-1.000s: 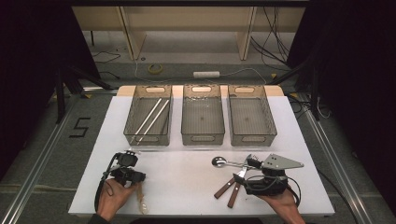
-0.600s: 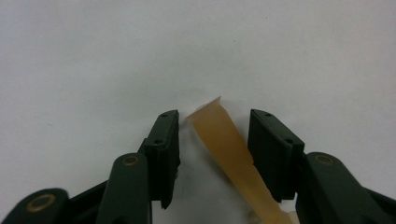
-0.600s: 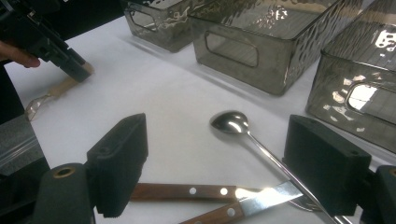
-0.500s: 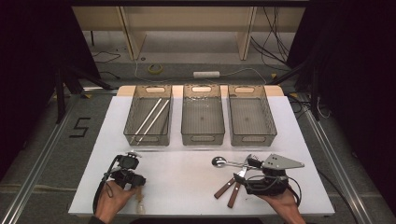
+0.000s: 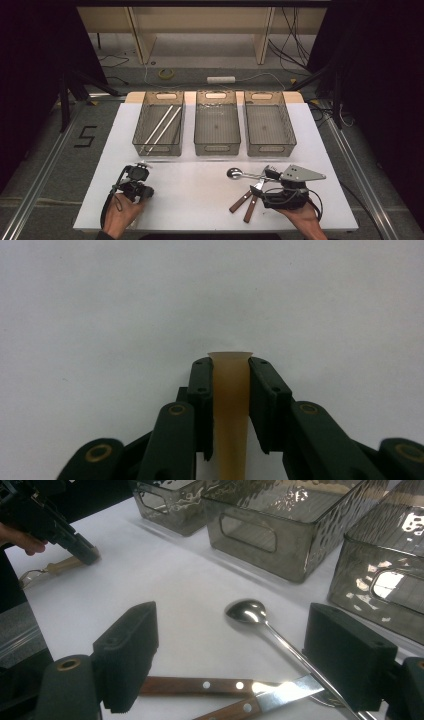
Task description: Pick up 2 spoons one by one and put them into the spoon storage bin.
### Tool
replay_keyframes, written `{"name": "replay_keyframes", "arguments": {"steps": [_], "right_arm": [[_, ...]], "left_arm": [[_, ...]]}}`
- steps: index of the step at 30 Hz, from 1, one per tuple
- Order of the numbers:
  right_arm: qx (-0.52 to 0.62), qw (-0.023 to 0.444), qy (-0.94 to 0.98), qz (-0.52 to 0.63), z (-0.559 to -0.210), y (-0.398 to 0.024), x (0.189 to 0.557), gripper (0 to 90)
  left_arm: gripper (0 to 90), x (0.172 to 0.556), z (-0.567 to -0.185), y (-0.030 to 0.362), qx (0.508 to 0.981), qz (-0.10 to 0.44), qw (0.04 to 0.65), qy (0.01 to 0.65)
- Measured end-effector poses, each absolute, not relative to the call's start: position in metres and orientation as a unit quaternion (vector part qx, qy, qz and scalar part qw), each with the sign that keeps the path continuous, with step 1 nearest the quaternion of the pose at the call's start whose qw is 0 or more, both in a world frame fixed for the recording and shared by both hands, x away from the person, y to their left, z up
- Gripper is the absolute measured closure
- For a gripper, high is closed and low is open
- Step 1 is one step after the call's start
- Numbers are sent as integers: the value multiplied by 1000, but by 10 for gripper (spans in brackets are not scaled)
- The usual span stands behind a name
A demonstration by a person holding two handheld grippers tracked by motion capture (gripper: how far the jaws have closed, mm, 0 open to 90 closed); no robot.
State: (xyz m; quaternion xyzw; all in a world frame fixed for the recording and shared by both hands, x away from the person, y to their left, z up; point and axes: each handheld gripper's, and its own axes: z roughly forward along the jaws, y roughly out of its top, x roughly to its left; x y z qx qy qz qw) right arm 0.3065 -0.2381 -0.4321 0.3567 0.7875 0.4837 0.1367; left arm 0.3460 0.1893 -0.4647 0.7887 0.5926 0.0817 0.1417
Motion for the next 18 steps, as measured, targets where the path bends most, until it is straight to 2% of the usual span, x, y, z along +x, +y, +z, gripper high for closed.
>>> {"name": "replay_keyframes", "arguments": {"steps": [18], "right_arm": [[359,135,786,485,-432,-239,306,226]], "left_arm": [[739,343,-449,195,798,101,190,563]]}}
